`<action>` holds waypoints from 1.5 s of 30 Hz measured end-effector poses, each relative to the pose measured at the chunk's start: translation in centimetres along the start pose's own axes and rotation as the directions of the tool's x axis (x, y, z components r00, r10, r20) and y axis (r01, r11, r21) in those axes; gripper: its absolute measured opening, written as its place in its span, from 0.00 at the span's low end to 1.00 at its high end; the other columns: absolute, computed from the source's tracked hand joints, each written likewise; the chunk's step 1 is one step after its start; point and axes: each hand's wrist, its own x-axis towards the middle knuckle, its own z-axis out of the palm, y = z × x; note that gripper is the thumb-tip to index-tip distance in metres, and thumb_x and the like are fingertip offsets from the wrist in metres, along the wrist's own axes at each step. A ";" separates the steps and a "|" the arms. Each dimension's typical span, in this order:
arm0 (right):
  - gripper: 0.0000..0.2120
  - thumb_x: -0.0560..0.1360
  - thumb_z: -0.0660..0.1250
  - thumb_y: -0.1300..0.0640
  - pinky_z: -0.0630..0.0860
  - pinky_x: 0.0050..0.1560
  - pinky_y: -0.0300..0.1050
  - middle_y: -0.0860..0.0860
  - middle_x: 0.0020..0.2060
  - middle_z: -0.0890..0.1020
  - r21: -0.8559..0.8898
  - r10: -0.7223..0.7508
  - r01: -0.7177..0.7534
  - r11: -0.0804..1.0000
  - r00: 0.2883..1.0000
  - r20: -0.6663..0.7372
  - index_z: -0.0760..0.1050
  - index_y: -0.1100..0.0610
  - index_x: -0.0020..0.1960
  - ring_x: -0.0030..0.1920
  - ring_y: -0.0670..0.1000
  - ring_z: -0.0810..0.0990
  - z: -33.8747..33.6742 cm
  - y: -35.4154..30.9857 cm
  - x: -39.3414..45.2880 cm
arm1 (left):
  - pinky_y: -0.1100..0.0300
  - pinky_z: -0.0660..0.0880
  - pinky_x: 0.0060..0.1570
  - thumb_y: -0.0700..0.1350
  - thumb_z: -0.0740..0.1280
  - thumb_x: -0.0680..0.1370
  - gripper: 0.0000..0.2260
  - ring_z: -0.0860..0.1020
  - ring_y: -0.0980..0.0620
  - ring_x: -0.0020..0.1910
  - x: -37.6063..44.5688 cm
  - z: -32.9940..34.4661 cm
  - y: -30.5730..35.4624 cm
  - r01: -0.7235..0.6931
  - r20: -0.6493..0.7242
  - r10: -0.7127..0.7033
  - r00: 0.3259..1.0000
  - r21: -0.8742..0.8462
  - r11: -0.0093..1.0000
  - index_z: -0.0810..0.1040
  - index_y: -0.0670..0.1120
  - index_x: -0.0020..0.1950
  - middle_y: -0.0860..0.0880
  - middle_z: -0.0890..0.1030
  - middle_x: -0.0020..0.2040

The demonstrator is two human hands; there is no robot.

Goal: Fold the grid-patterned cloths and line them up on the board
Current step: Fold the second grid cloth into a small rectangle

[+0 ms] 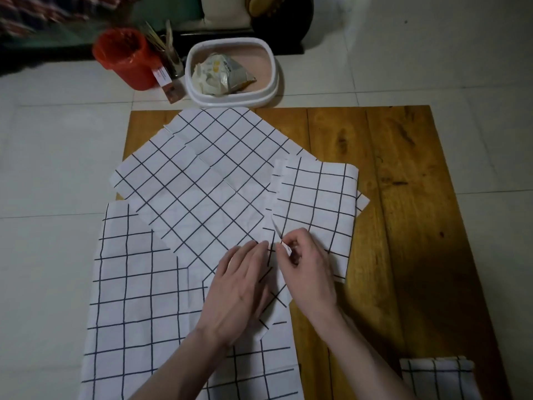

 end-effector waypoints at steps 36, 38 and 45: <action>0.27 0.86 0.49 0.40 0.69 0.73 0.57 0.54 0.76 0.70 -0.704 -0.185 0.291 0.648 0.956 0.226 0.67 0.50 0.79 0.75 0.55 0.68 -5.7 6.6 -0.1 | 0.46 0.59 0.79 0.53 0.57 0.85 0.26 0.67 0.45 0.80 -1.1 0.6 1.0 -0.079 0.020 0.077 0.997 0.104 0.991 0.66 0.44 0.82 0.45 0.69 0.80; 0.28 0.85 0.48 0.39 0.73 0.68 0.55 0.54 0.75 0.71 -0.711 -0.120 0.209 0.672 0.977 0.173 0.67 0.50 0.79 0.73 0.56 0.69 -5.0 5.4 -0.7 | 0.47 0.59 0.79 0.53 0.55 0.86 0.25 0.67 0.46 0.79 -0.8 0.6 1.8 -0.141 0.037 0.137 0.990 0.113 0.984 0.66 0.44 0.82 0.46 0.70 0.80; 0.22 0.86 0.50 0.44 0.74 0.64 0.48 0.49 0.66 0.78 -0.588 -0.138 0.174 0.790 0.985 0.107 0.72 0.53 0.71 0.66 0.51 0.75 -5.0 4.1 -0.4 | 0.45 0.62 0.76 0.52 0.50 0.89 0.23 0.72 0.45 0.76 0.0 0.9 2.3 -0.216 0.095 0.204 0.974 0.135 0.967 0.73 0.46 0.77 0.46 0.74 0.76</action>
